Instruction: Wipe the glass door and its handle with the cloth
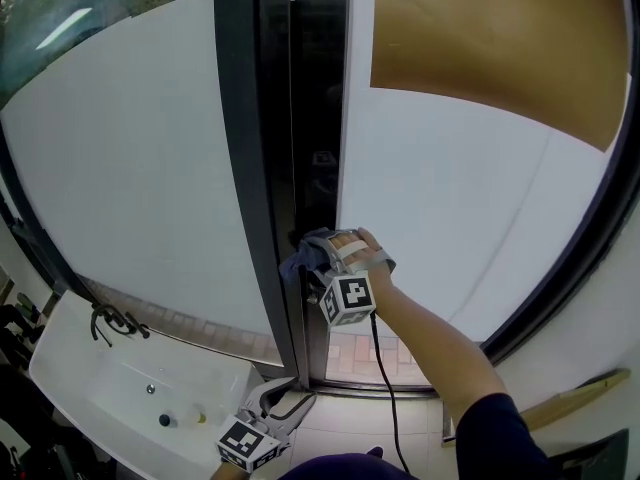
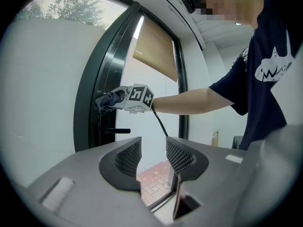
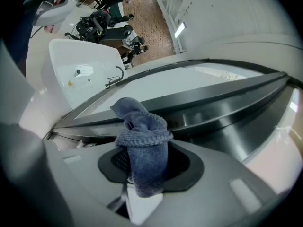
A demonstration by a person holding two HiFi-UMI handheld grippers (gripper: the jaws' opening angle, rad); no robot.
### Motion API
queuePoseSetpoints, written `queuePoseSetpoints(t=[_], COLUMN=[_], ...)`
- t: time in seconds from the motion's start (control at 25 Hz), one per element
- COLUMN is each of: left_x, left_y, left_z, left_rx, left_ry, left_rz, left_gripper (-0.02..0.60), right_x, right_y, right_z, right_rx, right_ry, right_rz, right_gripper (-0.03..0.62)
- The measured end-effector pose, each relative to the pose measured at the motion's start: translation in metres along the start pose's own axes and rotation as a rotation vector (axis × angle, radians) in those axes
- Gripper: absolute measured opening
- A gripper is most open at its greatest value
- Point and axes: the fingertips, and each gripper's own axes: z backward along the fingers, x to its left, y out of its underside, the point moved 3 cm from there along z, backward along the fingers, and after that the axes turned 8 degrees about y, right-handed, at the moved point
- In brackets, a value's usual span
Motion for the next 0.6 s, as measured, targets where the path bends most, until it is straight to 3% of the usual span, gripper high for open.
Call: queuePoseSetpoints(t=[0.2, 0.4, 0.6], left_x=[0.006, 0.007, 0.006], left_y=[0.007, 0.01, 0.011], left_z=[0.006, -0.001, -0.009], left_rx=[-0.004, 0.011, 0.01], left_ry=[-0.015, -0.002, 0.02], left_rz=[0.001, 0.009, 0.005], left_gripper=[0.158, 0.158, 0.158], right_x=[0.013, 0.04, 0.053], right_y=[0.009, 0.012, 0.014], right_z=[-0.016, -0.019, -0.021], right_rx=[0.001, 0.021, 0.066], right_ry=[0.008, -0.051, -0.122], right_rz=[-0.047, -0.066, -0.349], right_gripper=[0.147, 0.147, 0.146])
